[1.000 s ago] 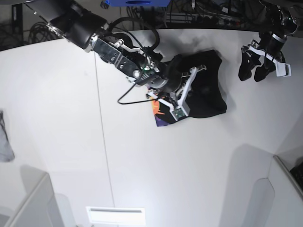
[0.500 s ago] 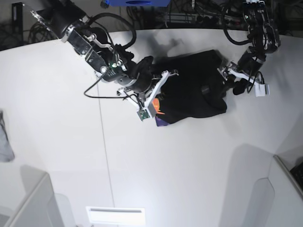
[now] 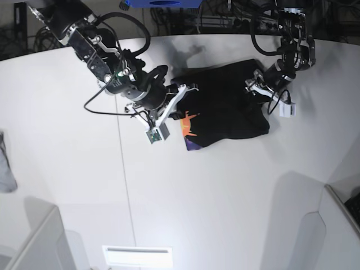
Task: Fold the T-shirt properly
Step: 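Grasp the bundle edge with the left gripper as the right gripper withdraws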
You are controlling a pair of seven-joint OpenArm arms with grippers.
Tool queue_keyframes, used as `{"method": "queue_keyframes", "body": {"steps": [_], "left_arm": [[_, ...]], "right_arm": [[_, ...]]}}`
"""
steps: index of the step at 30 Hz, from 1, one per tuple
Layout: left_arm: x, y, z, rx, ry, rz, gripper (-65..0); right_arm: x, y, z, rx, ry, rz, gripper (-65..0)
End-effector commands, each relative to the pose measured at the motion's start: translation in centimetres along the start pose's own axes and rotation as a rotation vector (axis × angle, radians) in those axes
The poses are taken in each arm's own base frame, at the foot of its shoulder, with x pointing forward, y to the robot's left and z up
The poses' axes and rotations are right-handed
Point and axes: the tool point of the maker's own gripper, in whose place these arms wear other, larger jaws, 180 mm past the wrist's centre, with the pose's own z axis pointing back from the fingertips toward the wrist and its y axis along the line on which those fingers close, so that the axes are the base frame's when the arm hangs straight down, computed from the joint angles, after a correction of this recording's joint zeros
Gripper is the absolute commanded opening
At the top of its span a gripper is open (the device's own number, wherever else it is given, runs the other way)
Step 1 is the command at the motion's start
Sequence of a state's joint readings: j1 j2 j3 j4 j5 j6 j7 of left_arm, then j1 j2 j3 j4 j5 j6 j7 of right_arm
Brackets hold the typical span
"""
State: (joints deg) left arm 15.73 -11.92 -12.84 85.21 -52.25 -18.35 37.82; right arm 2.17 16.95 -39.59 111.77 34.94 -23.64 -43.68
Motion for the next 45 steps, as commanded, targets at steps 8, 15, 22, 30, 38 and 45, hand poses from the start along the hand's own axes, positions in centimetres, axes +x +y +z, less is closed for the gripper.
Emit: {"method": "queue_keyframes", "body": {"steps": [8,15,22,30,38,45], "left_arm": [[-0.8,0.9,0.4,0.027,0.084,-0.097,-65.0],[0.0,0.1,-0.1,-0.009,0.210,-0.320,-65.0],[1.0,-2.0,-1.6,-0.071,0.322,-0.557,-65.0],[0.7,-4.4,-4.3,-0.091,0.440,-0.992,-65.0],[-0.4,-5.2,-6.3,-0.125,0.529,-1.376,-65.0],[-2.2,-6.4,-8.1,-0.158,0.598,-1.751,-65.0]], "right_arm": [[1.5,-3.9,1.4,-0.087,-0.085,-0.123,-65.0],[0.1,-7.8,2.7,-0.183,-0.085,-0.222,-65.0],[-1.8,-11.4,4.4,-0.282,-0.085,-0.320,-65.0],[-4.3,-14.1,6.1,-0.372,-0.096,-0.387,-65.0],[-7.0,-16.0,7.9,-0.458,-0.119,-0.444,-65.0],[-8.8,-16.0,8.4,-0.490,-0.119,-0.521,-65.0]]}}
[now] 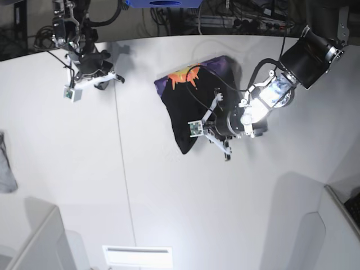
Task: Fold the T-shirt properly
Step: 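Grasp the bundle edge with the left gripper as the right gripper withdraws, then drag the folded bundle with the left gripper and flatten it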
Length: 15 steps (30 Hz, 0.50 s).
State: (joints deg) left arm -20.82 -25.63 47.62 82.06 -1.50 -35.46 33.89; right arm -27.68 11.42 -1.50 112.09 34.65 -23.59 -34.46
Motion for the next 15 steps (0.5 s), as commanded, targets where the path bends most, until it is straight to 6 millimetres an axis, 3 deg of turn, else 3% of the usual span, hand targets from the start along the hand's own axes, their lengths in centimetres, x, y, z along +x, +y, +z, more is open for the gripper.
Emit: {"method": "queue_keyframes", "body": {"steps": [1,10,15], "left_arm": [[-2.0,-1.6,-0.6,-0.043,0.116,-0.065,-65.0],[2.5,-1.2,-1.8,-0.013,0.073,-0.164,-65.0],[3.1,-2.1,-2.1,-0.033,0.064,-0.187,-65.0]], "right_arm": [[0.8,0.0,0.3,0.003,-0.034,0.007,-65.0],[-0.6,0.2,0.4,0.002,-0.006,-0.026,-65.0],[-1.4,0.3,0.5,0.001,0.007,-0.046,-65.0]]}}
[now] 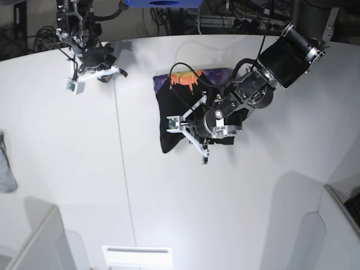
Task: Fold the T-shirt properly
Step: 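Drag the folded bundle with the left gripper and flatten it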
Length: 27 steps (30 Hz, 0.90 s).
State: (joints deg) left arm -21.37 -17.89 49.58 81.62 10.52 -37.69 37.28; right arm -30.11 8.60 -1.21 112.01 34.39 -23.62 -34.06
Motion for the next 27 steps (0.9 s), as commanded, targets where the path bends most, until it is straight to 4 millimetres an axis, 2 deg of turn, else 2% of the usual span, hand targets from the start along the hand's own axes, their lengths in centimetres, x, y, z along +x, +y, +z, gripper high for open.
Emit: {"method": "queue_keyframes", "body": {"steps": [1,4,6,8,11,27], "left_arm": [[0.1,-2.5,-0.5,-0.084,0.002,-0.023,-65.0],[0.6,-3.7,-0.7,-0.110,-0.006,-0.056,-65.0],[2.0,-5.2,-0.9,-0.143,-0.066,-0.088,-65.0],[2.9,-5.8,-0.9,-0.158,-0.108,-0.098,-65.0],[2.4,-5.9,-1.0,-0.158,-0.078,-0.096,-65.0],[2.7,-5.5,-0.8,-0.149,-0.081,-0.100,-65.0]], "right_arm": [[0.6,0.3,0.2,0.010,-0.025,-0.003,-65.0],[0.3,0.4,0.2,0.012,-0.020,-0.006,-65.0],[0.3,0.4,0.2,0.012,-0.020,-0.006,-65.0],[0.3,0.4,0.2,0.012,-0.020,-0.006,-65.0],[0.2,0.4,0.2,0.012,-0.018,-0.006,-65.0],[0.2,0.4,0.2,0.013,-0.016,-0.005,-65.0]]}}
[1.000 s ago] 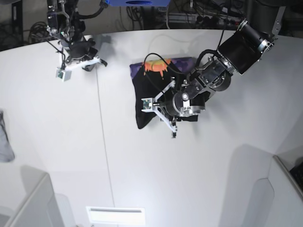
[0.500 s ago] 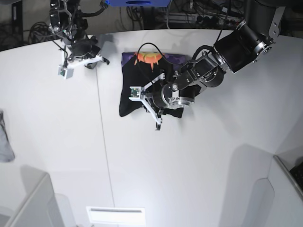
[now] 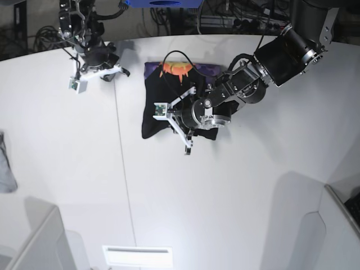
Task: Fold the T-shirt properly
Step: 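Drag the folded bundle with the left gripper and flatten it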
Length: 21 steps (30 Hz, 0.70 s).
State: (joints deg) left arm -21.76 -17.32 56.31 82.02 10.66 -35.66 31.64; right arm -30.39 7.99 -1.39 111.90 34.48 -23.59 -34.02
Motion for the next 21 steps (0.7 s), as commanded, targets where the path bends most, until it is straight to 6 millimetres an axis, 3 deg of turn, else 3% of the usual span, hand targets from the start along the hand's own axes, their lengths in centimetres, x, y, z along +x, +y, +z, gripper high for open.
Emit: {"method": "queue_keyframes", "body": {"steps": [1,5,9,11,15,21], "left_arm": [[-0.9,-3.0,-0.2,-0.112,0.035,-0.020,-61.5],[-1.0,-1.7,0.0,-0.089,0.038,-0.032,-32.6],[-0.2,0.6,0.3,-0.048,0.029,-0.050,-16.8],[0.1,1.8,0.6,-0.026,0.025,-0.062,-13.5],[2.2,4.4,2.1,0.042,-0.022,-0.107,-13.2],[3.3,9.9,5.5,0.200,-0.088,-0.039,-13.2]], "right_arm": [[0.6,0.2,0.2,0.009,-0.025,0.005,-65.0],[0.6,0.2,0.2,0.009,-0.025,0.005,-65.0],[0.6,0.2,0.2,0.009,-0.025,0.005,-65.0],[0.6,0.2,0.2,0.009,-0.025,0.005,-65.0],[0.6,0.2,0.2,0.009,-0.025,0.005,-65.0],[1.0,0.3,0.2,0.012,-0.034,0.011,-65.0]]}}
